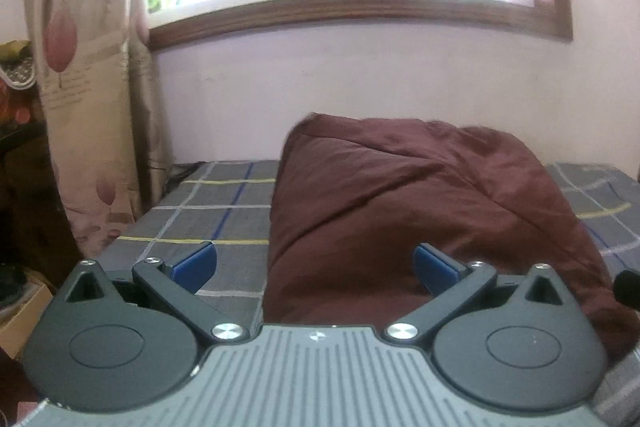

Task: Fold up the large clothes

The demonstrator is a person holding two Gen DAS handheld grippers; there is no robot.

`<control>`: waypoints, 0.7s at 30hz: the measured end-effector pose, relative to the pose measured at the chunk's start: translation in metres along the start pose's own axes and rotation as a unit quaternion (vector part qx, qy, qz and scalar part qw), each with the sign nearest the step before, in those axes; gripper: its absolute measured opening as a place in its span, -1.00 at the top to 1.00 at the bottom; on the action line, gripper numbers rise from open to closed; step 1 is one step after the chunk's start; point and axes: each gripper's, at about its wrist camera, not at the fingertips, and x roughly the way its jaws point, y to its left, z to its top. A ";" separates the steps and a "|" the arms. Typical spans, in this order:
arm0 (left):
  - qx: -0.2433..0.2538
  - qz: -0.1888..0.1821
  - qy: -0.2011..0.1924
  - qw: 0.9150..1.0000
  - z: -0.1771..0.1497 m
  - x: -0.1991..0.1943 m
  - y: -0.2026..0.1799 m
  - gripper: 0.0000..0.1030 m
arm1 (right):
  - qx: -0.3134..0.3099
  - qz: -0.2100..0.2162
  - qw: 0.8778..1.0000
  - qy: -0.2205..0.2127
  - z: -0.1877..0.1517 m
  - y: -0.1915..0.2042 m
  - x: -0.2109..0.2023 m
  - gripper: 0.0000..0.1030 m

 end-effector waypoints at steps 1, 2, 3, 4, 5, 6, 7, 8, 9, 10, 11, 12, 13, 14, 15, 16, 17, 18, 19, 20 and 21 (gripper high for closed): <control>0.007 0.000 0.009 1.000 0.001 -0.001 -0.001 -1.00 | -0.007 -0.007 1.000 0.004 0.002 0.005 -0.004 -1.00; 0.010 0.003 0.014 1.000 0.002 -0.003 -0.002 -1.00 | -0.008 -0.013 1.000 0.007 0.004 0.011 -0.008 -1.00; 0.010 0.009 0.017 1.000 0.001 -0.007 -0.003 -1.00 | -0.005 -0.014 1.000 0.007 0.005 0.014 -0.012 -1.00; 0.003 0.010 0.018 1.000 0.000 -0.010 -0.001 -1.00 | -0.001 -0.015 1.000 0.006 0.005 0.016 -0.016 -1.00; -0.006 0.003 0.021 1.000 0.000 -0.013 0.000 -1.00 | 0.006 -0.018 1.000 0.007 0.006 0.017 -0.019 -1.00; -0.020 -0.007 0.028 0.999 0.000 -0.015 0.003 -1.00 | 0.012 -0.025 1.000 0.013 0.006 0.018 -0.020 -1.00; -0.036 -0.015 0.037 0.999 -0.001 -0.017 0.007 -1.00 | 0.019 -0.032 0.999 0.022 0.006 0.019 -0.020 -1.00; -0.051 -0.015 0.043 0.998 -0.002 -0.020 0.009 -1.00 | 0.028 -0.038 0.998 0.032 0.004 0.018 -0.020 -1.00; -0.063 -0.013 0.047 0.997 -0.005 -0.024 0.009 -1.00 | 0.036 -0.046 0.997 0.044 0.002 0.018 -0.020 -1.00; -0.075 -0.012 0.054 0.996 -0.007 -0.026 0.011 -1.00 | 0.040 -0.052 0.996 0.056 -0.002 0.018 -0.020 -1.00; -0.086 -0.014 0.065 0.994 -0.008 -0.029 0.014 -1.00 | 0.040 -0.053 0.996 0.065 -0.004 0.017 -0.021 -1.00; -0.098 -0.019 0.080 0.992 -0.009 -0.031 0.016 -1.00 | 0.039 -0.047 0.996 0.071 -0.008 0.017 -0.022 -1.00; -0.114 -0.023 0.097 0.988 -0.012 -0.032 0.018 -1.00 | 0.040 -0.044 0.996 0.074 -0.011 0.017 -0.024 -1.00; -0.132 -0.022 0.112 0.985 -0.015 -0.033 0.021 -1.00 | 0.041 -0.042 0.995 0.079 -0.013 0.017 -0.025 -1.00; -0.150 -0.011 0.128 0.980 -0.019 -0.034 0.024 -1.00 | 0.042 -0.039 0.995 0.084 -0.015 0.017 -0.025 -1.00; -0.159 -0.005 0.145 0.977 -0.022 -0.034 0.026 -1.00 | 0.044 -0.035 0.995 0.087 -0.017 0.017 -0.026 -1.00; -0.156 -0.009 0.160 0.975 -0.023 -0.033 0.026 -1.00 | 0.045 -0.032 0.994 0.091 -0.019 0.017 -0.026 -1.00; -0.146 -0.012 0.173 0.974 -0.024 -0.031 0.024 -1.00 | 0.043 -0.032 0.994 0.096 -0.021 0.018 -0.026 -1.00; -0.130 -0.007 0.180 0.975 -0.027 -0.031 0.022 -1.00 | 0.043 -0.031 0.994 0.101 -0.024 0.020 -0.026 -1.00; -0.116 -0.002 0.183 0.976 -0.029 -0.032 0.018 -1.00 | 0.044 -0.028 0.993 0.106 -0.026 0.021 -0.026 -1.00; -0.103 0.001 0.187 0.977 -0.032 -0.032 0.015 -1.00 | 0.043 -0.024 0.993 0.111 -0.029 0.023 -0.025 -1.00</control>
